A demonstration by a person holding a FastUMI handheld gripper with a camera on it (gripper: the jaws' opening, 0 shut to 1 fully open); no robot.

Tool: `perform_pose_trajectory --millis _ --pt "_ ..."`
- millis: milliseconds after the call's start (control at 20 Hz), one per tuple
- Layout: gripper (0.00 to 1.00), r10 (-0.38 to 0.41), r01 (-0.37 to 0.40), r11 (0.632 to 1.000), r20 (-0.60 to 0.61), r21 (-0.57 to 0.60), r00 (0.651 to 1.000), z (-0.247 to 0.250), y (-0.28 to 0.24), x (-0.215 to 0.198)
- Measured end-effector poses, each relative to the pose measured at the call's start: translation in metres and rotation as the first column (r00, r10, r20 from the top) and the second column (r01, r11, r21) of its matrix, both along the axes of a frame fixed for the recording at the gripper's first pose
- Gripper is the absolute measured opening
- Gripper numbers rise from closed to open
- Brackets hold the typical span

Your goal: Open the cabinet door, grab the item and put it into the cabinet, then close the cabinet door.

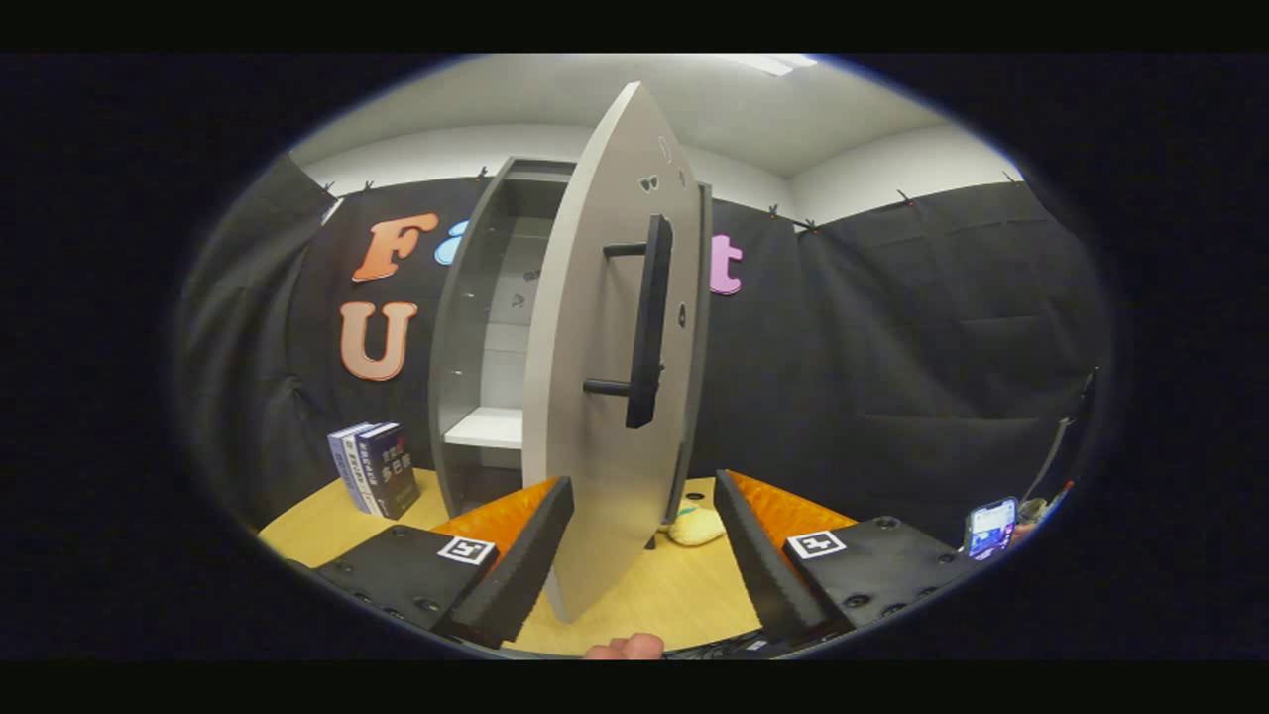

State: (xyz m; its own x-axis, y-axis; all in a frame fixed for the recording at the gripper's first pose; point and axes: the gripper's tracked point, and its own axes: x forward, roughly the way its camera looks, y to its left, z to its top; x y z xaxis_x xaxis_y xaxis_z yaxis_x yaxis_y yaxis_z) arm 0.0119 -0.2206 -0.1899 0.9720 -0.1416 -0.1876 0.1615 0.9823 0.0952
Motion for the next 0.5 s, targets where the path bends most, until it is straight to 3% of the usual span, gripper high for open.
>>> perform_pose_trajectory --millis 100,500 --pt "0.97 0.005 -0.005 1.0 -0.007 -0.006 1.0 -0.003 0.006 0.002" --pt "0.97 0.069 -0.069 0.997 -0.019 0.024 0.997 -0.012 0.031 0.019"
